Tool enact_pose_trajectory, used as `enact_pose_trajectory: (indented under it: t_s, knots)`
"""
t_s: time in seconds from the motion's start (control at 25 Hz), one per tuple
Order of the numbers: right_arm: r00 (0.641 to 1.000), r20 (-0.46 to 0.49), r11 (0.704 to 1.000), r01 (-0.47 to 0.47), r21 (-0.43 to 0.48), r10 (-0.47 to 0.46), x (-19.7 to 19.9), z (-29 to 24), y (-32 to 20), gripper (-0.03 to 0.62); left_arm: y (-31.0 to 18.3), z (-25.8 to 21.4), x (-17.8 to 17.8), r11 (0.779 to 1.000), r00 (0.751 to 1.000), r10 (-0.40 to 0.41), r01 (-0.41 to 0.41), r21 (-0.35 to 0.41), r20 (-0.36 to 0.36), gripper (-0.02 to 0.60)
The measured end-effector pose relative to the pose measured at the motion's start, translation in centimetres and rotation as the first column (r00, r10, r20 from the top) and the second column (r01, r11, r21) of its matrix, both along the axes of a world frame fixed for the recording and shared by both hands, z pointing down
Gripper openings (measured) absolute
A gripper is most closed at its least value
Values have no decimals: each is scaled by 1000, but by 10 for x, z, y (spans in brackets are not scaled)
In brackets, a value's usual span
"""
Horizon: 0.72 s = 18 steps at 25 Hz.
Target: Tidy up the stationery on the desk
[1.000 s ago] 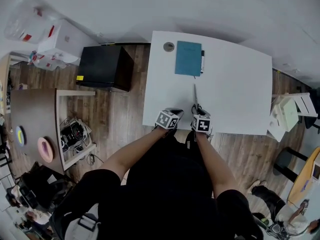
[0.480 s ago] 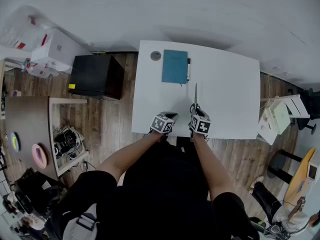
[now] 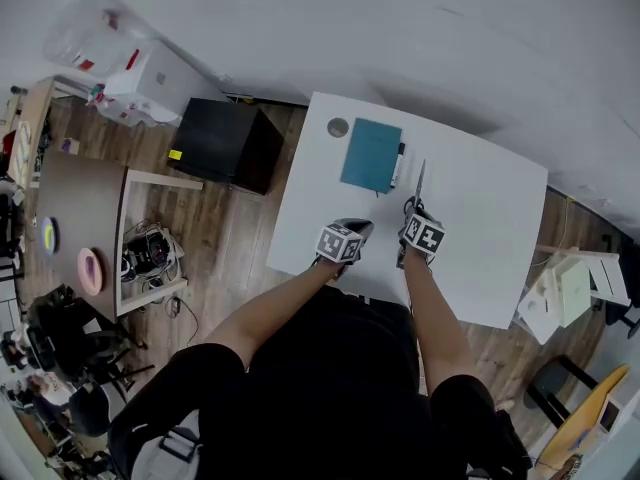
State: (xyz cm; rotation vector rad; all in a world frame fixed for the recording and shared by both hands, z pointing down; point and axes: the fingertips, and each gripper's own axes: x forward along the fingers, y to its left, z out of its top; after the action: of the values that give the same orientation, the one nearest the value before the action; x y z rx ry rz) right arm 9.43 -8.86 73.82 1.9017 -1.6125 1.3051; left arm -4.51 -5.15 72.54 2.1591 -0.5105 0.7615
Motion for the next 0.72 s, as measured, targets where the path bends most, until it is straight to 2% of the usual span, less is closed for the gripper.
enact_pose_trajectory:
  t_s: [0.16, 0.36, 0.56, 0.72]
  knots:
    - [1000, 27, 1000, 9, -16, -9, 9, 12, -30, 87, -10, -1, 10, 999, 999, -47, 47, -21, -2, 23]
    - [999, 36, 999, 6, -38, -5, 8, 26, -57, 87, -8, 11, 16, 1000, 998, 30, -30, 9, 54, 23]
    - [999, 29, 999, -23, -42, 25, 6, 28, -73, 87, -18, 19, 12, 999, 997, 39, -38, -14, 64, 23]
    - [1000, 0, 999, -2, -48, 2, 6, 32, -78, 87, -24, 22, 9, 998, 996, 55, -54, -19, 65, 23]
